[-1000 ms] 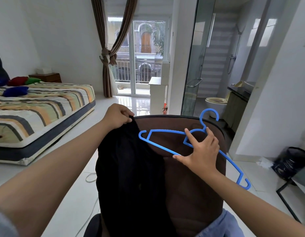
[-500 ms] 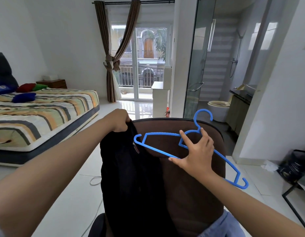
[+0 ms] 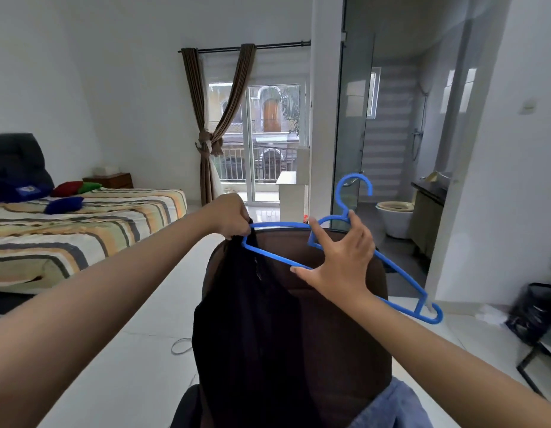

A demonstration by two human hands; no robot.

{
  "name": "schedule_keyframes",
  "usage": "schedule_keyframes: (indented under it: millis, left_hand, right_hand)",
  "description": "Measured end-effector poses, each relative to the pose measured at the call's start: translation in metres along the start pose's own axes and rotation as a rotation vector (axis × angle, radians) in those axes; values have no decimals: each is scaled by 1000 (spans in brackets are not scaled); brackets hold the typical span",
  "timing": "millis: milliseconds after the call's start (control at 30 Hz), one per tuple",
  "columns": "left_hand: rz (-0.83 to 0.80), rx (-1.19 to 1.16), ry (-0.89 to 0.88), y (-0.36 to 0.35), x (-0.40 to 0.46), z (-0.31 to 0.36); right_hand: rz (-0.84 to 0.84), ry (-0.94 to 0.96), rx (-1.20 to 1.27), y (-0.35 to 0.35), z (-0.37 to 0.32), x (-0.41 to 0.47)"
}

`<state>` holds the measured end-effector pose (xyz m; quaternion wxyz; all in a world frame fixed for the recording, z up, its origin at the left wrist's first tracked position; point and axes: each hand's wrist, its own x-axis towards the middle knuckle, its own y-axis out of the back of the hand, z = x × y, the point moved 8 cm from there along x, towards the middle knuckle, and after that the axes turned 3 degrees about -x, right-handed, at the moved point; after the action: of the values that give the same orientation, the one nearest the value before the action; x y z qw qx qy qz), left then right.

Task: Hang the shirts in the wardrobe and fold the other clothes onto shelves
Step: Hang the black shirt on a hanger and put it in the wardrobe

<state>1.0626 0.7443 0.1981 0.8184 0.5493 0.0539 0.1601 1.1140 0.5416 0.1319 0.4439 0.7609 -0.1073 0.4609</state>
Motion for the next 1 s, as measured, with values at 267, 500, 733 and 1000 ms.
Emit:
schedule_keyframes:
  millis: [267,500,733,1000]
  left_hand:
    - [66,-176,-17,49,-44,62]
    - [153,-179,-131,86,-79,115]
    - [202,295,-262,97,-103,121]
    - [282,-162,-480,85,-108,109]
  right_hand:
    - [103,48,51,73,-16,22]
    - [40,84,183,111,-42,39]
    - [113,181,218,130,-36,46]
    - [47,257,272,139,-33,39]
